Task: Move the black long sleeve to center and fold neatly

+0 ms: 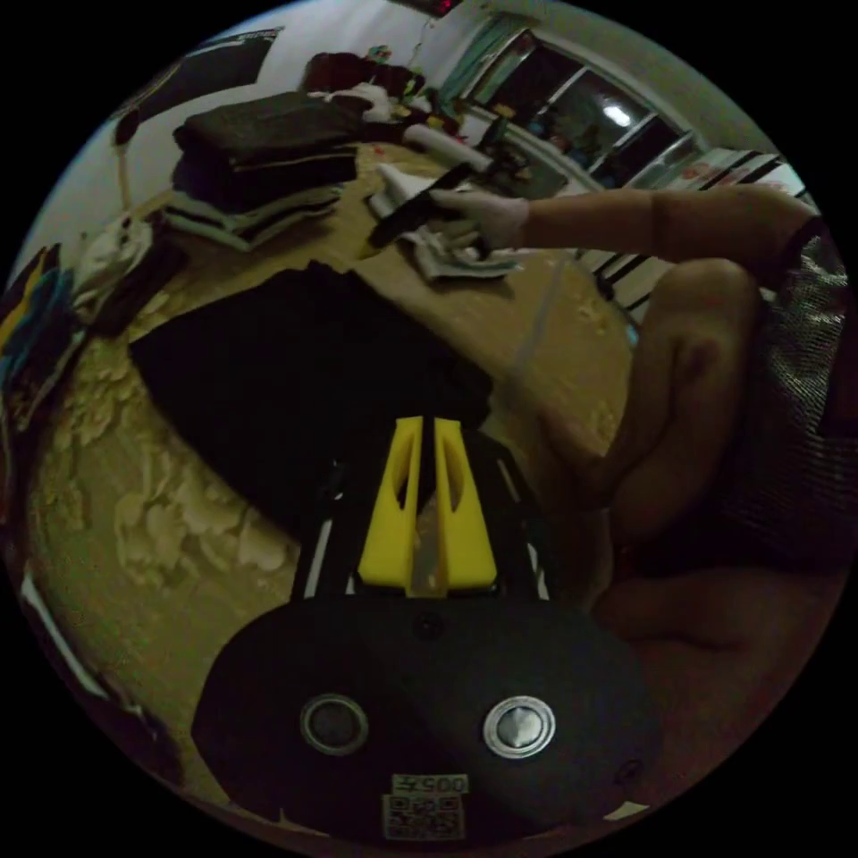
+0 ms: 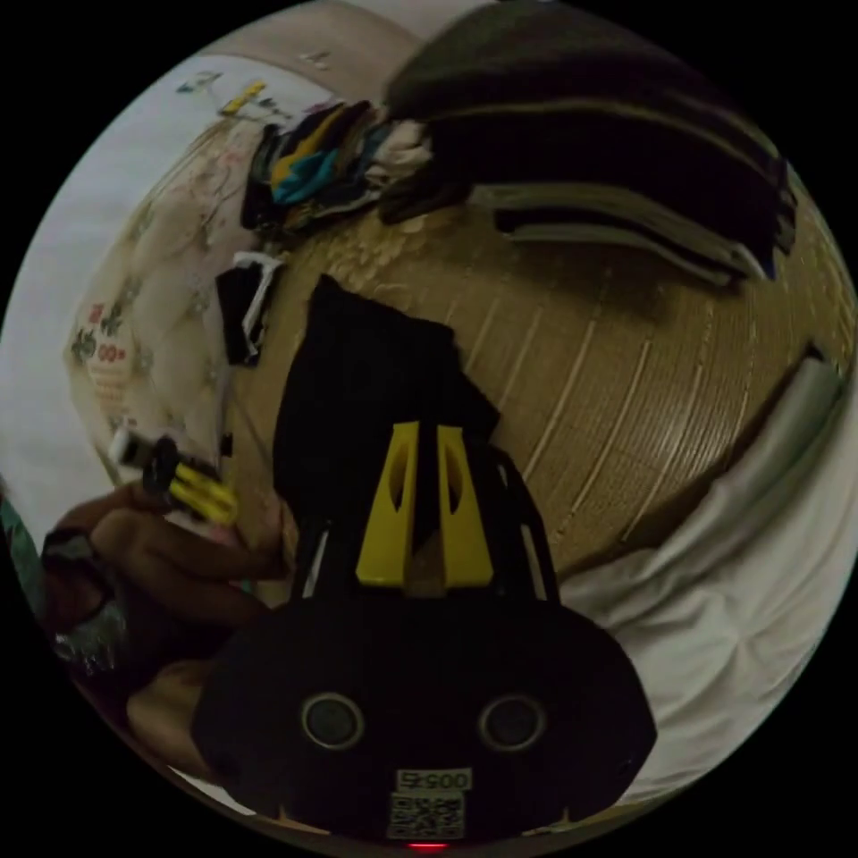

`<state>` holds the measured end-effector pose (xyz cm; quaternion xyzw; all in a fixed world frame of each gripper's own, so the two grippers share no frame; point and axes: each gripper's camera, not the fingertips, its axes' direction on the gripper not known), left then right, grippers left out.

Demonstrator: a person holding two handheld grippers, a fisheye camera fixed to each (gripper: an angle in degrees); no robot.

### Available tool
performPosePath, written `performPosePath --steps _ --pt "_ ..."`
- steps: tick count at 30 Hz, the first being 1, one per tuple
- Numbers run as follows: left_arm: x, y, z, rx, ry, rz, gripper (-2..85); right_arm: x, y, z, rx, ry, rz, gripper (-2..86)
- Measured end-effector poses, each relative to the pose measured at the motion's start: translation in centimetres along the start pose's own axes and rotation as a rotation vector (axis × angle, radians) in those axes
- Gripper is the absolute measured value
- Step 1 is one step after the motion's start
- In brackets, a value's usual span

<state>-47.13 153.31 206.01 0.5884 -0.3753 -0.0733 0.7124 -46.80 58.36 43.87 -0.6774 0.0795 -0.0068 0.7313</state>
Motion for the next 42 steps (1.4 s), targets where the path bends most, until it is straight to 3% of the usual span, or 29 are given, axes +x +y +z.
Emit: performPosePath --steps 2,6,8,11,14,18,20,22,23,25,28,34,42 --pt "-0.4 -2.2 -0.2 -0.07 -0.094 -0.061 0.1 -0.2 1.9 -0.9 0.002 -0.101 -0.067 1.5" --pt "-0.9 -6.9 2.1 -0.153 -0.014 -0.078 -0.5 -0.6 7.1 -0.1 -0.082 -0.298 -0.241 -0.1" --pt "-0.6 -10.0 5.2 -0.214 0.059 -0.092 -0.5 -0.5 9.7 0.6 -0.136 -0.239 -0.312 -0.6" --pt "0.6 -13.7 9.9 -0.318 0.062 -0.082 -0.4 1.2 14.0 1.1 -0.208 0.035 -0.38 -0.9" --pt "0.8 -16.6 10.2 -0.247 0.119 -0.129 -0.3 4.1 17.4 -1.0 -0.154 0.048 -0.372 -0.9" --pt "0.6 -17.3 7.6 -0.13 0.167 -0.227 -0.2 9.3 21.5 -5.6 -0.054 -0.137 -0.21 -0.7" --pt "0.4 -16.7 3.1 0.066 0.104 -0.305 0.2 11.7 23.8 -8.4 0.043 -0.206 -0.148 -0.3" --pt "-0.2 -15.7 0.1 0.145 0.005 -0.386 1.2 15.2 26.6 -11.5 0.115 -0.232 -0.054 2.5" --pt "-0.7 -14.9 -1.4 0.166 -0.041 -0.437 6.8 15.9 27.3 -12.1 0.119 -0.231 -0.038 3.6" --pt "-2.0 -13.7 -2.5 0.162 -0.065 -0.518 13.7 18.5 29.6 -13.6 0.077 -0.236 -0.012 10.8" --pt "-4.0 -12.9 -2.2 0.127 0.073 -0.569 17.7 20.8 32.3 -14.8 0.005 -0.275 -0.005 14.1" --pt "-4.7 -18.5 1.9 0.05 0.389 -0.516 19.2 23.8 37.0 -17.4 -0.04 -0.419 -0.006 13.8" --pt "-2.7 -25.3 1.1 0.07 0.354 -0.598 13.6 26.7 42.9 -22.3 -0.061 -0.385 0.016 4.8"
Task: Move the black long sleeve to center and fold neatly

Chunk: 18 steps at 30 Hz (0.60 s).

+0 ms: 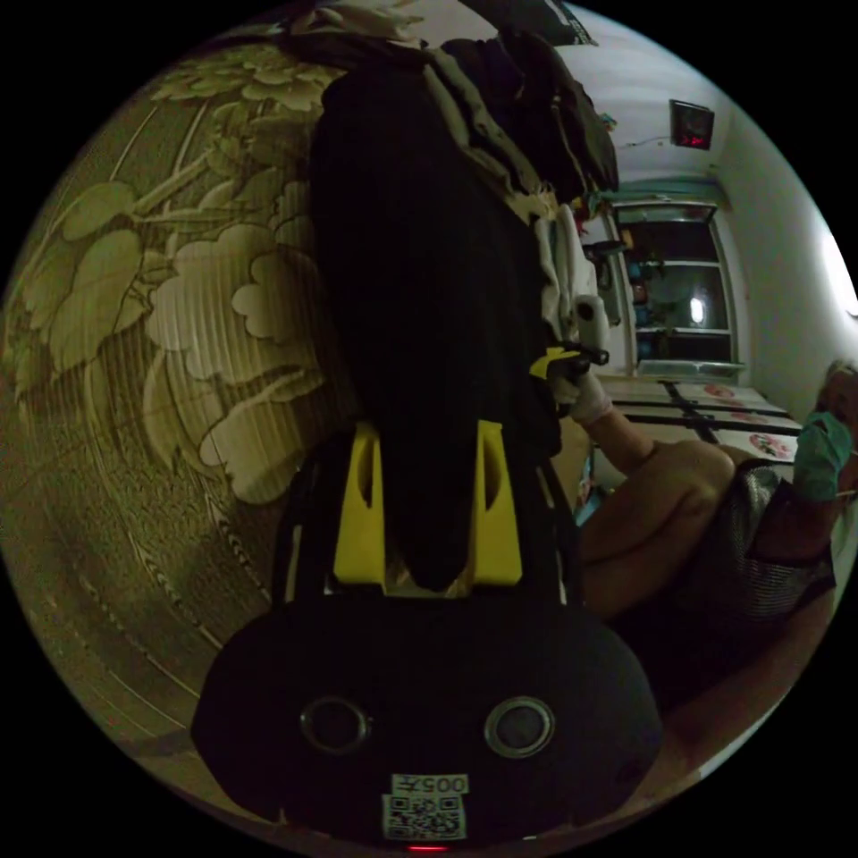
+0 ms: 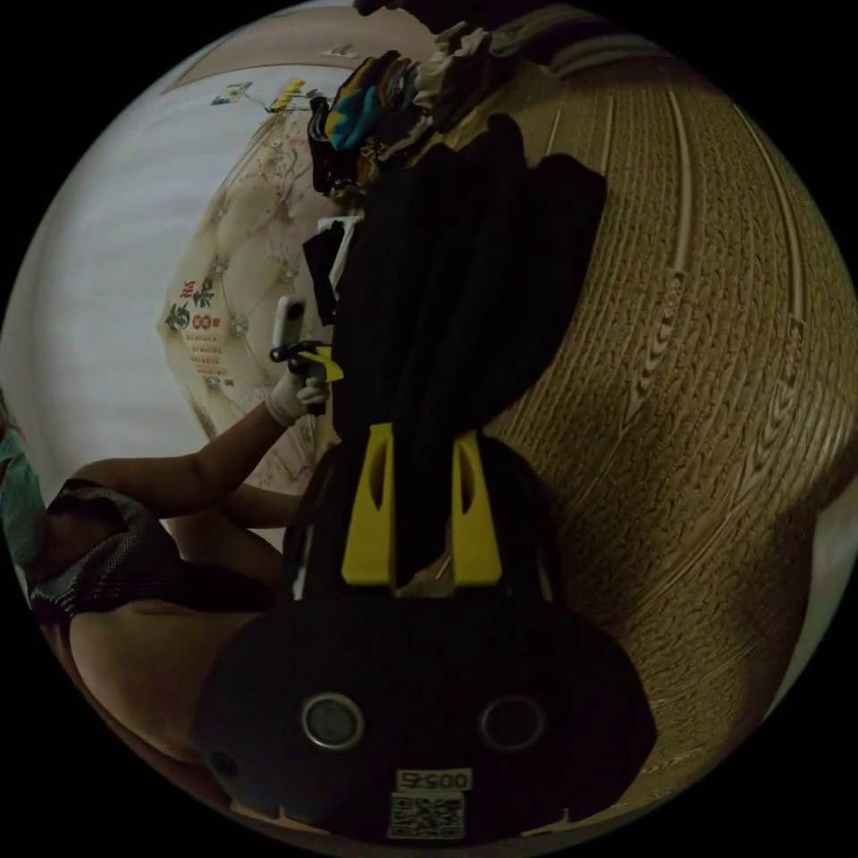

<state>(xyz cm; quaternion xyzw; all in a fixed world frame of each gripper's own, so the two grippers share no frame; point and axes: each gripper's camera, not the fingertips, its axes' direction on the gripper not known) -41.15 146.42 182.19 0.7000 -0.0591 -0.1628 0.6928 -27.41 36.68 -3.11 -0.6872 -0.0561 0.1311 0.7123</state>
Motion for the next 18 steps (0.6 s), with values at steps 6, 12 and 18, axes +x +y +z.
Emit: performPosePath --steps 6,12,18 --pt "10.3 -2.9 -0.7 0.148 -0.013 0.059 11.3 -3.1 7.0 -7.0 0.147 0.082 -0.086 2.6" --pt "23.4 -7.6 -0.7 0.199 -0.045 0.263 11.1 -7.1 14.3 -15.8 0.301 0.115 -0.203 2.3" --pt "36.8 -15.3 0.4 0.23 -0.049 0.506 11.1 -10.7 22.9 -26.4 0.552 0.219 -0.255 2.4"
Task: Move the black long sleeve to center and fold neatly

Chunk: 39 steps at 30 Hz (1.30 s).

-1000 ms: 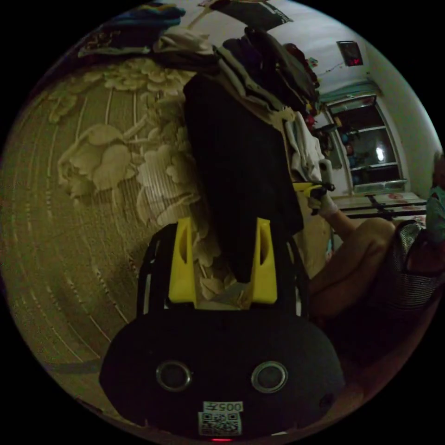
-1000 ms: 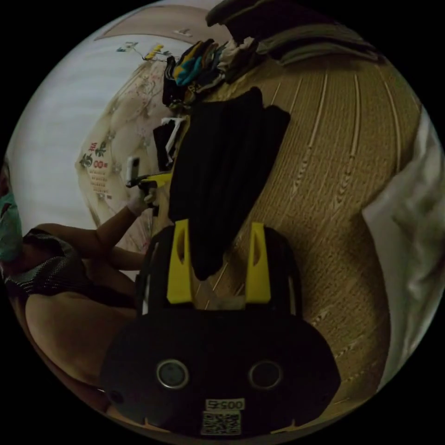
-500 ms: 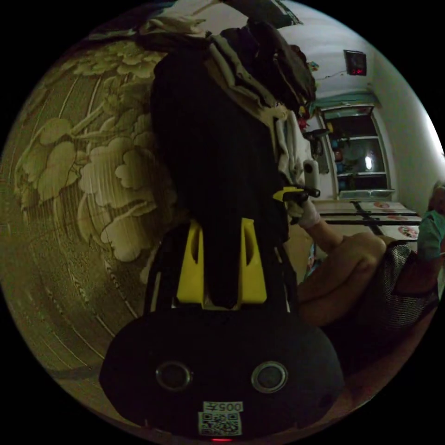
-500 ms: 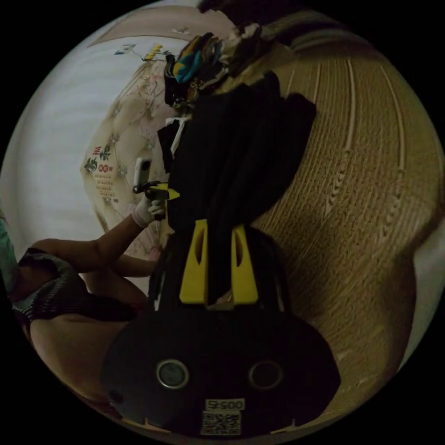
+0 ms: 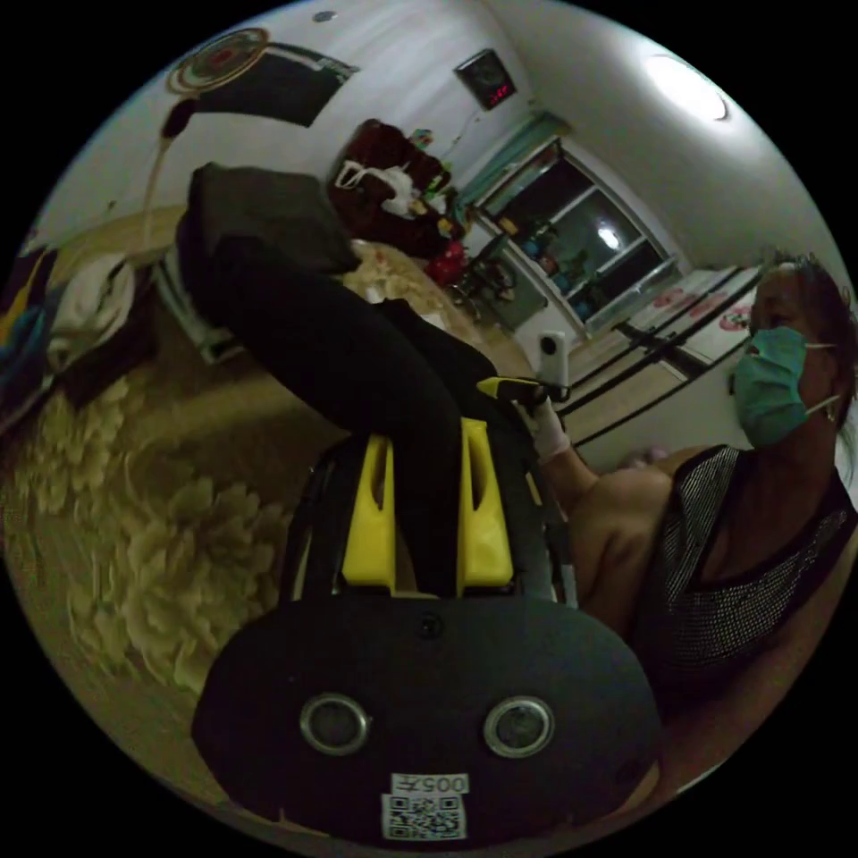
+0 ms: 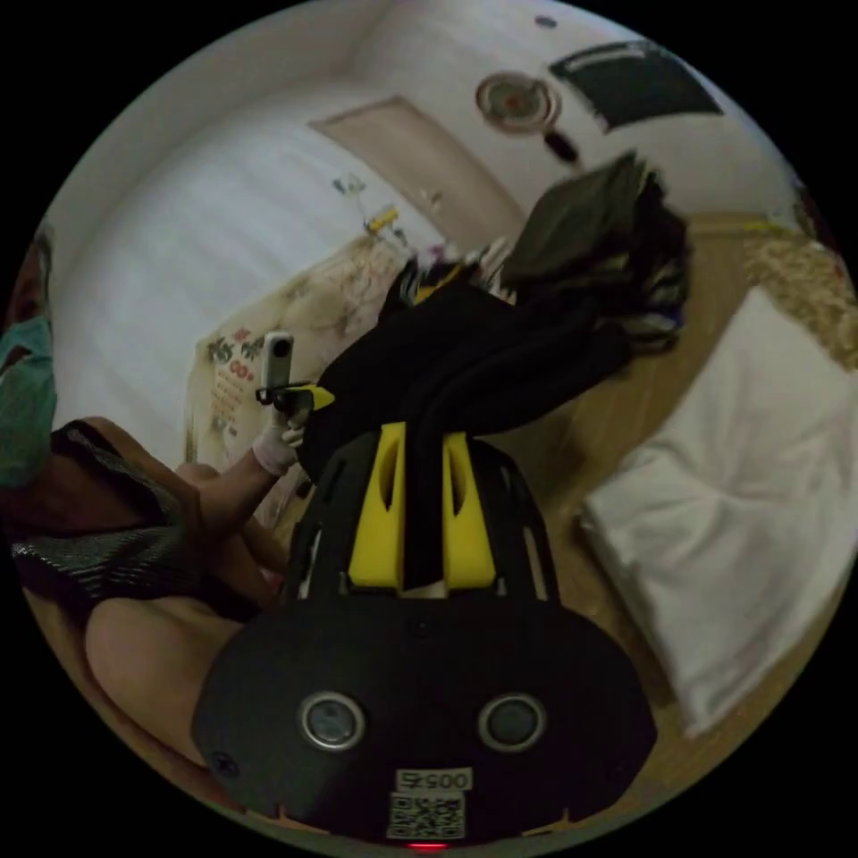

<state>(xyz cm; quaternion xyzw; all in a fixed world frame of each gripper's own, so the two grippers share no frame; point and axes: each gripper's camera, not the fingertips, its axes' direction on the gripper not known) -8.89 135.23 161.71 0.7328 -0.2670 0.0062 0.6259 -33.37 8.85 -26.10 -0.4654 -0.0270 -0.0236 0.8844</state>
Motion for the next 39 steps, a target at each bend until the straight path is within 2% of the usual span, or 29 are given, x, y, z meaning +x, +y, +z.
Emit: performPosePath --steps 4,6,9,10,11,12,13,18,21,23,26,28,32,35,37,39 --pt "3.4 -10.3 6.0 -0.016 0.087 0.114 11.4 0.2 1.0 -9.5 0.132 0.144 0.075 2.9" --pt "3.8 -14.3 10.0 -0.055 0.103 0.1 12.0 1.2 1.6 -12.4 0.128 0.203 0.162 4.1" --pt "2.8 -19.0 18.4 -0.162 0.016 0.024 13.2 4.4 3.5 -15.0 0.085 0.409 0.375 6.8" --pt "2.1 -20.1 22.1 -0.256 -0.028 -0.029 13.6 5.7 4.5 -15.3 0.04 0.509 0.471 7.5" --pt "1.6 -20.8 25.3 -0.348 -0.106 -0.086 13.9 6.1 5.0 -15.4 0.037 0.529 0.494 7.8" --pt "1.5 -21.0 26.4 -0.38 -0.139 -0.097 14.0 6.4 6.2 -16.3 0.115 0.48 0.504 8.1" --pt "1.7 -21.5 27.3 -0.388 -0.153 -0.102 14.0 6.4 7.0 -17.2 0.191 0.356 0.515 8.2" --pt "3.0 -23.1 26.2 -0.329 -0.097 -0.098 13.0 4.1 7.6 -18.5 0.223 0.355 0.507 7.8" --pt "4.4 -23.6 23.4 -0.224 -0.11 -0.11 6.8 1.8 7.5 -20.0 0.283 0.384 0.499 5.8" --pt "6.3 -23.8 20.8 -0.081 -0.049 -0.07 2.2 -0.1 7.0 -20.9 0.332 0.454 0.479 4.1" --pt "10.0 -25.9 20.5 -0.049 -0.153 0.058 0.0 -3.5 4.7 -21.2 0.359 0.525 0.363 0.0" --pt "12.4 -28.1 23.0 -0.158 -0.216 0.169 -0.4 -5.8 1.6 -19.3 0.273 0.518 0.242 -0.7" --pt "15.7 -30.9 30.2 -0.374 -0.338 0.339 -0.7 -7.8 -2.7 -13.7 0.075 0.514 0.134 -0.9" --pt "15.0 -30.7 34.3 -0.514 -0.393 0.348 -0.7 -8.6 -5.4 -7.8 -0.143 0.637 0.113 -1.0" --pt "14.4 -30.3 34.8 -0.512 -0.394 0.341 -0.7 -8.5 -6.6 -2.8 -0.367 0.727 0.156 -1.0" --pt "13.7 -30.1 34.6 -0.527 -0.383 0.334 -0.6 -9.5 -7.4 -0.4 -0.365 0.774 0.147 -1.0"
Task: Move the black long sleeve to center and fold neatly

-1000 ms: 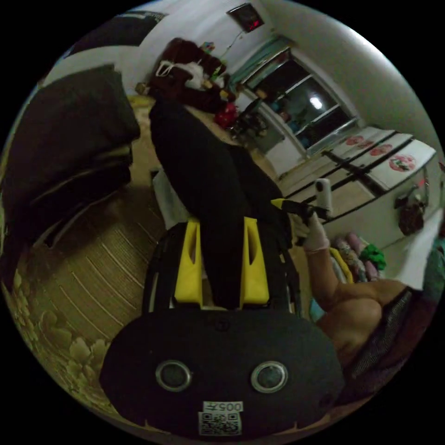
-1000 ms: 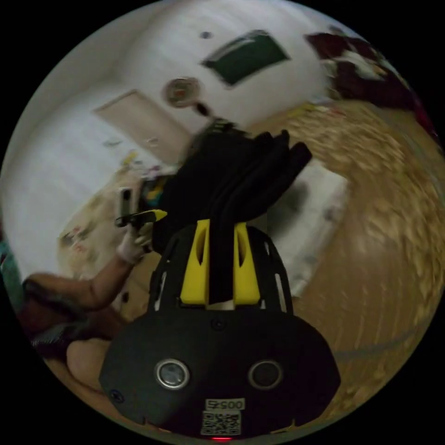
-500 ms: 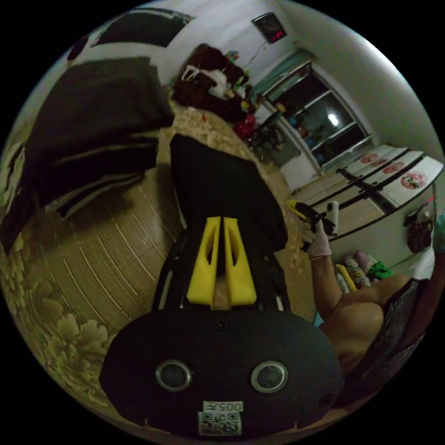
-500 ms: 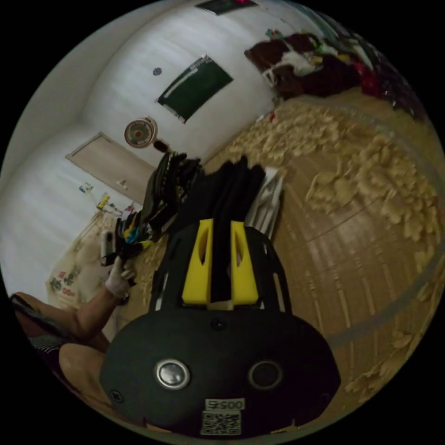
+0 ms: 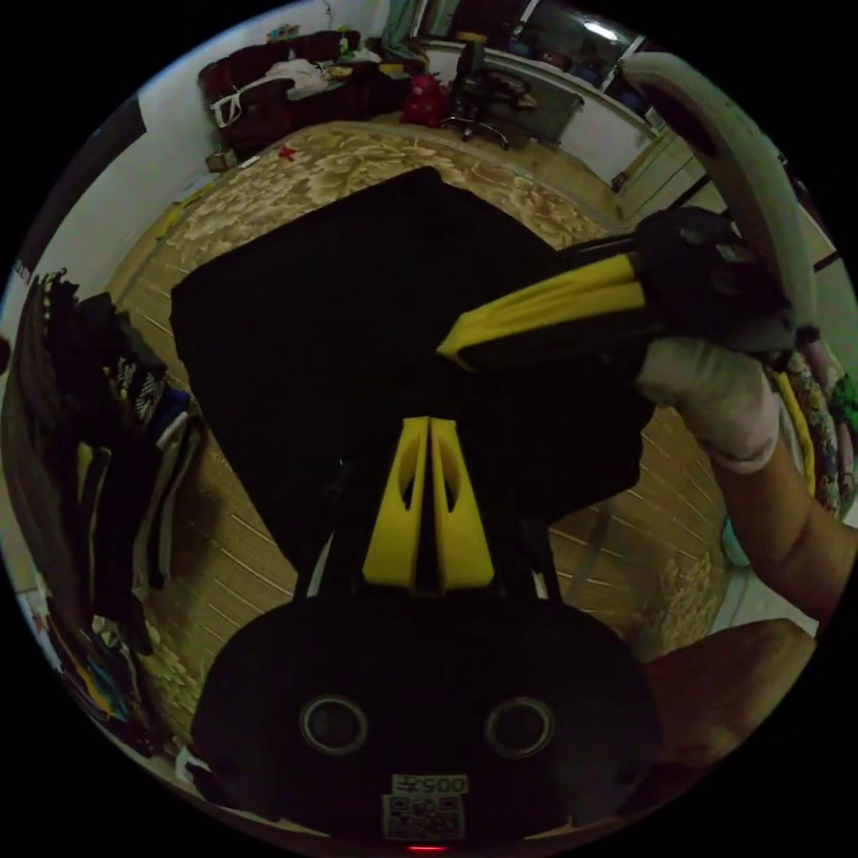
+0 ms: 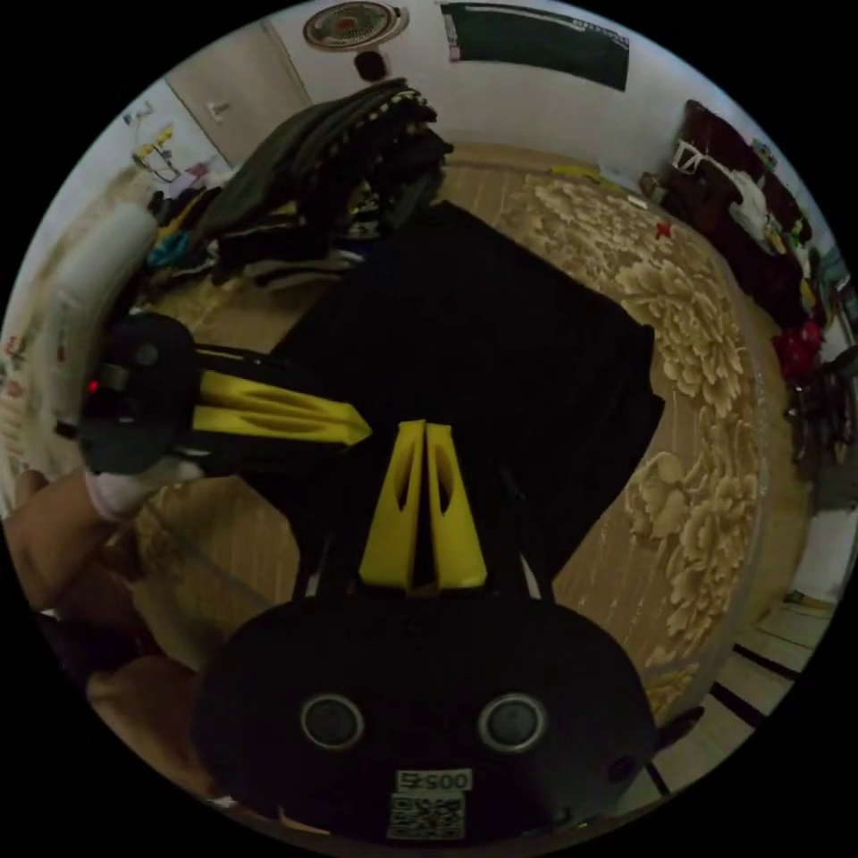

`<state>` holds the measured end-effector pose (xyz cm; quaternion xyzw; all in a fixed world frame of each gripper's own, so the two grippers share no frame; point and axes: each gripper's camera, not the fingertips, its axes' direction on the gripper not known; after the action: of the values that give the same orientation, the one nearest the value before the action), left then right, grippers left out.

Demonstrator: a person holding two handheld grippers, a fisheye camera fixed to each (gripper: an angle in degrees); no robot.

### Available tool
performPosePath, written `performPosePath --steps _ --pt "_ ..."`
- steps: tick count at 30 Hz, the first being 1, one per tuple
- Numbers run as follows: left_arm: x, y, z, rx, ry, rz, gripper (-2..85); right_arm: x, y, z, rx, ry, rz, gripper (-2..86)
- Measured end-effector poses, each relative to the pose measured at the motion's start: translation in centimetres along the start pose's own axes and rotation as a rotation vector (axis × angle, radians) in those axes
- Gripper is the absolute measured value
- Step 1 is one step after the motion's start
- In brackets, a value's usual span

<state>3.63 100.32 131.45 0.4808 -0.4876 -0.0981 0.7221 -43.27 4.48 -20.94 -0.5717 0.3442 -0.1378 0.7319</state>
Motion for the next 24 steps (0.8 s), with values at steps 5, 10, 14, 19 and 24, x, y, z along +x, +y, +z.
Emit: performPosePath --steps 5,10,14,19,24 --pt "0.2 2.9 1.2 0.0 -0.151 0.152 -0.3 -6.4 -3.3 1.7 -0.057 0.055 -0.025 -1.3" --pt "-2.8 6.0 2.3 -0.061 -0.125 -0.002 0.0 -13.7 -6.8 3.8 -0.083 0.089 0.006 -1.6" --pt "-7.6 12.0 2.8 0.014 0.058 -0.135 -0.1 -18.8 -8.4 4.9 -0.056 0.099 0.023 -1.6" --pt "-12.2 20.6 2.7 0.124 0.213 -0.209 -0.2 -26.6 -10.1 6.0 0.085 0.069 0.106 -1.4" --pt "-18.3 34.0 0.0 0.441 0.541 -0.288 0.8 -33.3 -10.1 4.5 0.402 -0.198 0.204 -0.9"
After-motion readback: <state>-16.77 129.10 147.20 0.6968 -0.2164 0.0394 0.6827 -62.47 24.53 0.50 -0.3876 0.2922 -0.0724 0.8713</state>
